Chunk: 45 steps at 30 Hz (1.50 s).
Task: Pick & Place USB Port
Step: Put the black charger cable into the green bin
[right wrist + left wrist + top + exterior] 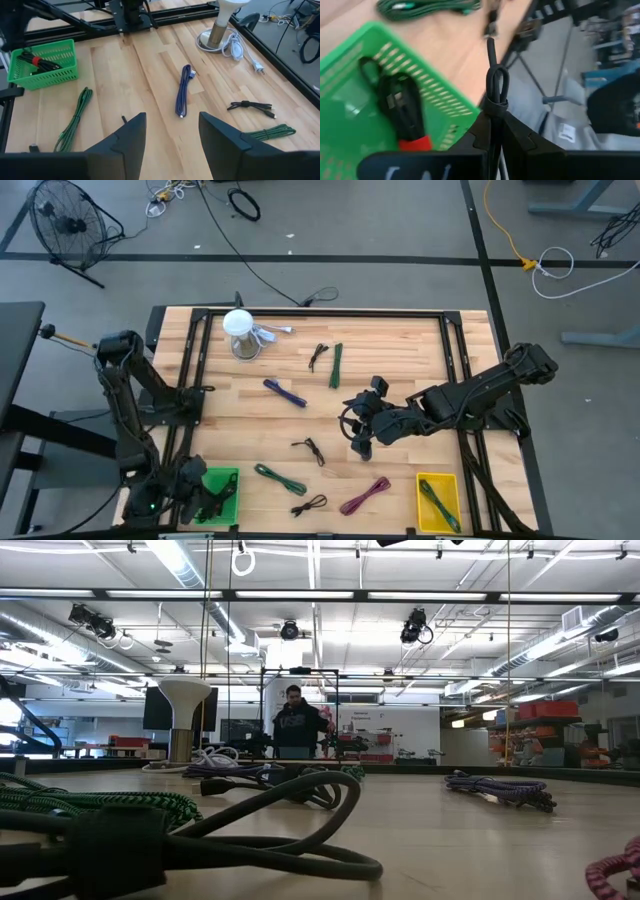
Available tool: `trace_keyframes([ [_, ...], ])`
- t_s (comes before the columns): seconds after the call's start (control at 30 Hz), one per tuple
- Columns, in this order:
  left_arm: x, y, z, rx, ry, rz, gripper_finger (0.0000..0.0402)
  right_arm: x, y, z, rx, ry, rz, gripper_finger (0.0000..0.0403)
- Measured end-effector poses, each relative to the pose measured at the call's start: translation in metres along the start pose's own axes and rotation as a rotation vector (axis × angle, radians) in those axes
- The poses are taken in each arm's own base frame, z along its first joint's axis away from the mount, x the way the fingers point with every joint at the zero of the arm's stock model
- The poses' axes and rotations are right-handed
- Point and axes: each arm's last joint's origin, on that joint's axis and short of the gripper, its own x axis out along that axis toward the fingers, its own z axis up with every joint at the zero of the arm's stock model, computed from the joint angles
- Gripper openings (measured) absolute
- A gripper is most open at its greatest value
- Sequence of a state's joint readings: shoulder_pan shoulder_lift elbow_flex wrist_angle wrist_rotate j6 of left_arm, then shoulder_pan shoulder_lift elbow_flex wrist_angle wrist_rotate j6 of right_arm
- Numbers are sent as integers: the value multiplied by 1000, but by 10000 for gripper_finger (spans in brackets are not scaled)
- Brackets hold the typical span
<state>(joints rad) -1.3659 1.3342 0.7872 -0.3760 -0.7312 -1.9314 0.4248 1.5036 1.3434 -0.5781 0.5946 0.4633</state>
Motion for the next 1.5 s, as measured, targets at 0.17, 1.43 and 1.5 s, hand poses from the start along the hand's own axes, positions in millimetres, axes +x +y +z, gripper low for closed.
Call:
trace_keyframes([
  [0.17,4,10,-3,-64,52,106,24,0,-1,0,0,-14,-27,185],
  [1.43,9,20,6,-33,119,280,111,0,-1,1,-10,-24,-47,185],
  [1.5,10,19,7,-33,121,283,134,0,-1,1,-11,-24,-47,185],
])
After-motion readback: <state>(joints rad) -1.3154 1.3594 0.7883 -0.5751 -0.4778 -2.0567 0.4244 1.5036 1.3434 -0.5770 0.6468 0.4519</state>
